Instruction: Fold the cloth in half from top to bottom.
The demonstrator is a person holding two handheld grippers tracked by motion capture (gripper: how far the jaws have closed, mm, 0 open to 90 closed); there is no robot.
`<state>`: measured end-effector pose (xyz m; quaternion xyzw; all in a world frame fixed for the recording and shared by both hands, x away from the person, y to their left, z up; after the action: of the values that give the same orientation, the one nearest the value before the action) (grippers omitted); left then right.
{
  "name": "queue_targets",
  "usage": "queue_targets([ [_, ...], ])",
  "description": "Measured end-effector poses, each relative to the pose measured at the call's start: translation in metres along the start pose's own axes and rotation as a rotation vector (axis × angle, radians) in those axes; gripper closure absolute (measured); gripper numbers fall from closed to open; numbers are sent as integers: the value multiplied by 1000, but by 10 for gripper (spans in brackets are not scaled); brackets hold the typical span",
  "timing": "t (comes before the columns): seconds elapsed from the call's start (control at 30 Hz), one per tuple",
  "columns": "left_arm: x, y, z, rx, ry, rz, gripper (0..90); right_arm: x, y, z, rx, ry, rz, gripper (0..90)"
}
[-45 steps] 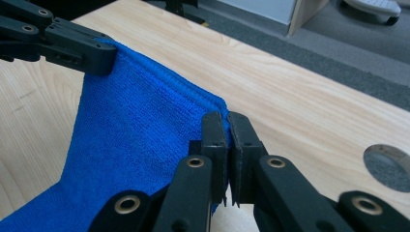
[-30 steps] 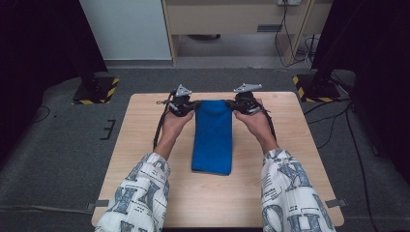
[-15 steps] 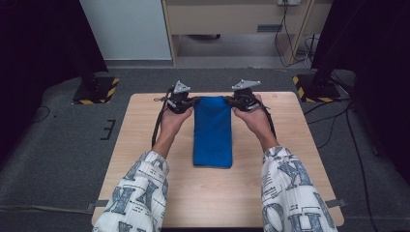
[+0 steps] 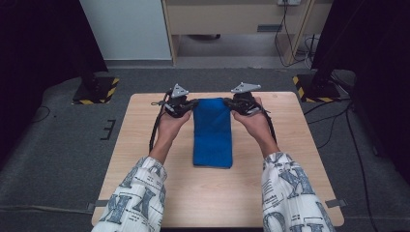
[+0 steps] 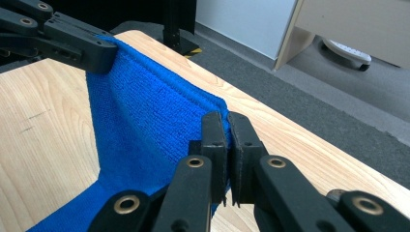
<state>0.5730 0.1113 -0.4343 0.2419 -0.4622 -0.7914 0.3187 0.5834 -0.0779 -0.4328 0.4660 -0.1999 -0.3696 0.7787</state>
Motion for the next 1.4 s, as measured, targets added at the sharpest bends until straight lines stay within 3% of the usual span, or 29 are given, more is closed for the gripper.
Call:
queue_targets([
  [0.33, 10, -4, 10, 7, -6, -11, 876, -10, -5, 12, 15, 10, 14, 867],
  [0.97, 31, -23, 19, -12, -48, -45, 875, -21, -37, 28, 21, 65, 18, 867],
  [1.4, 36, -52, 24, -29, -81, -14, 843, -34, -48, 28, 13, 104, 22, 868],
])
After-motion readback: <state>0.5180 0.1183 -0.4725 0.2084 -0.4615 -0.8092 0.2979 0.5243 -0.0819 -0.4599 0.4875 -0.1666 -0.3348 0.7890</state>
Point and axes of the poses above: each handheld gripper's, and its own axes: z roughly backward along the jaws, y roughly out of its top, x roughly to its right, the point moved 6 cm from there along -z, roughly forward along the jaws, and after that the axes turned 6 degrees about -z, right-handed, at the moved point
